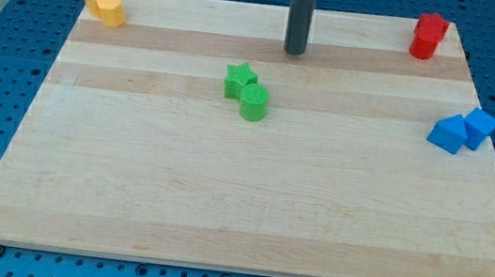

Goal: Push the green blocks towards the bottom side of the board

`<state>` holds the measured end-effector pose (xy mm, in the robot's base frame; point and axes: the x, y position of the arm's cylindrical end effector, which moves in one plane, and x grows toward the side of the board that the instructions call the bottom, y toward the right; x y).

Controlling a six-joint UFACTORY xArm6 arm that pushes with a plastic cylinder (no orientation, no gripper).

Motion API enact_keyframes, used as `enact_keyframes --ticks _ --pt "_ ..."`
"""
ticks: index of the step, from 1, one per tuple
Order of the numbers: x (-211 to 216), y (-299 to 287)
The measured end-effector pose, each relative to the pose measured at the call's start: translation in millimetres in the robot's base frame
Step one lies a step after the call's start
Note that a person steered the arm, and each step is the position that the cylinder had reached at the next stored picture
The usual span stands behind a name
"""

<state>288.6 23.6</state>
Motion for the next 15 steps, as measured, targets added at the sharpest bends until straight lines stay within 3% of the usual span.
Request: enact_keyframes --ticks 2,6,11,13,15 --pt "25 -61" --pt "151 -63" --pt "146 -23" --pt "126 -61" --pt "136 -100"
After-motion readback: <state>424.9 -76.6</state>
